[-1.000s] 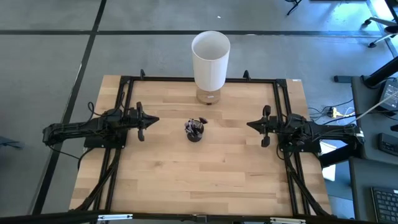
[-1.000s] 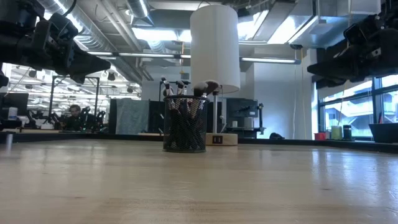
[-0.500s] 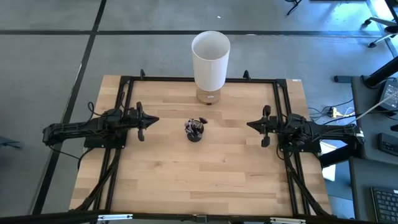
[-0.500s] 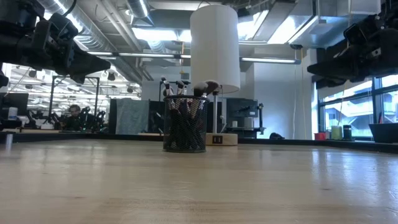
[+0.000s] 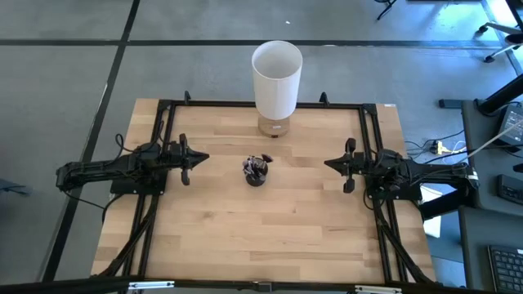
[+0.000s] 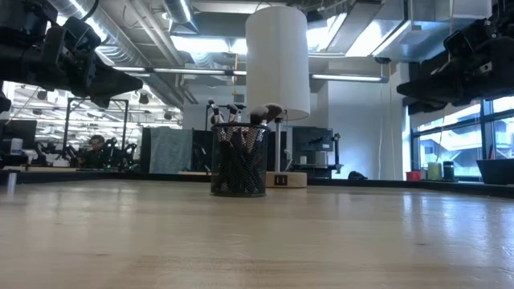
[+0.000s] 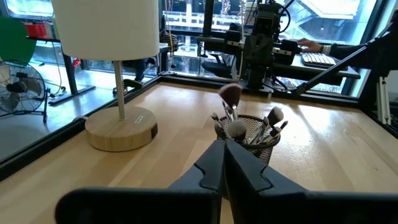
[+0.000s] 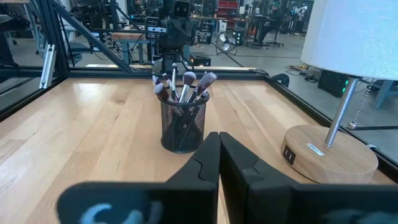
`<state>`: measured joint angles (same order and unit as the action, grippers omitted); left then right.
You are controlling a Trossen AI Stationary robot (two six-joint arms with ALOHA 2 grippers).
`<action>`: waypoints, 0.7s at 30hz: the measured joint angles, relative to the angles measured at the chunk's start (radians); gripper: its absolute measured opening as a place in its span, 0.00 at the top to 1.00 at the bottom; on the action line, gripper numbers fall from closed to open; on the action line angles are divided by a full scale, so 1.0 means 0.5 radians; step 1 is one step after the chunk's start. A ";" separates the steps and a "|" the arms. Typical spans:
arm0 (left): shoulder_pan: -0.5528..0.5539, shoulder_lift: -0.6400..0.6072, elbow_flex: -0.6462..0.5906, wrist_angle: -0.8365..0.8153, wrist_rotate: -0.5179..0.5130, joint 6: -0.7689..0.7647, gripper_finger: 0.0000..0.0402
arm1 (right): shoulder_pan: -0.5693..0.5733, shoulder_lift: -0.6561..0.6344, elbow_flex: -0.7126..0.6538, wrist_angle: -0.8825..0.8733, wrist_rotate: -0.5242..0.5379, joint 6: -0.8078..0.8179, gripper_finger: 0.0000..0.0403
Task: Put items in baskets/containers
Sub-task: Return to Home Position
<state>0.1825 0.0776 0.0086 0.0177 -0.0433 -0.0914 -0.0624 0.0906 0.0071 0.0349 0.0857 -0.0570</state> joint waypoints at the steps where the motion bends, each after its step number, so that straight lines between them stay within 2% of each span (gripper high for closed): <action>1: 0.000 0.000 0.000 0.000 -0.001 0.000 0.98 | 0.000 0.000 0.000 0.000 0.000 0.000 0.98; 21: 0.000 0.000 0.000 0.000 -0.001 0.000 0.97 | 0.001 0.000 0.000 0.000 0.000 0.000 0.98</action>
<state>0.1825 0.0776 0.0086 0.0180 -0.0437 -0.0914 -0.0620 0.0906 0.0071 0.0349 0.0857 -0.0570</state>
